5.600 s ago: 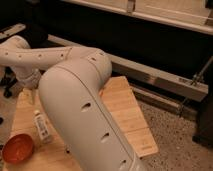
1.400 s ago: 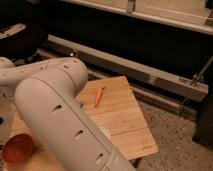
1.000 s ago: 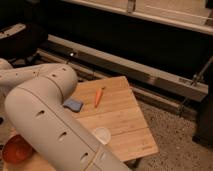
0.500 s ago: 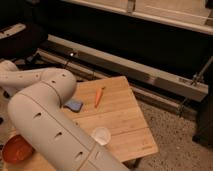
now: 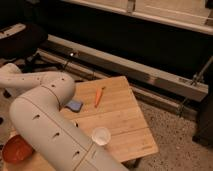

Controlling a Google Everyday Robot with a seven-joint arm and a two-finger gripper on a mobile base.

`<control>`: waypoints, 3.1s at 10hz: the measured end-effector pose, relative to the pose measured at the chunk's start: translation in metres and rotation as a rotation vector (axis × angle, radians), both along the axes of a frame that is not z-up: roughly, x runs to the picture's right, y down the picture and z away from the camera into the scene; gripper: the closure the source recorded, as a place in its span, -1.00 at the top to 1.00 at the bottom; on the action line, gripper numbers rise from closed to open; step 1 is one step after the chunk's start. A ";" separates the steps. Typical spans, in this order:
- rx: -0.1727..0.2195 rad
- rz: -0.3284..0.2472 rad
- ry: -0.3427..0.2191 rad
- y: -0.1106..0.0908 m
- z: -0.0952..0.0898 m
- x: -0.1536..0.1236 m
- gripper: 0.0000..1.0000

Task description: Stand the bottle upright

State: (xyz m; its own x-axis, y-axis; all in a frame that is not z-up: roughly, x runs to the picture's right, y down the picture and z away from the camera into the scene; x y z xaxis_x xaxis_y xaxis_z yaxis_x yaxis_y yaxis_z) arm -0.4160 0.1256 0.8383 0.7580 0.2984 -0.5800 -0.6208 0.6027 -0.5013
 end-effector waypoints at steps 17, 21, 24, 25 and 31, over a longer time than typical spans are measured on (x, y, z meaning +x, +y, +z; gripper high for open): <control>-0.050 0.052 0.063 0.004 0.041 0.003 0.60; -0.058 0.042 0.047 0.006 0.041 -0.001 -0.04; -0.069 0.029 0.047 0.011 0.042 0.001 -0.12; -0.072 0.026 0.047 0.012 0.043 0.002 -0.12; -0.050 0.030 0.002 0.000 0.037 -0.008 -0.12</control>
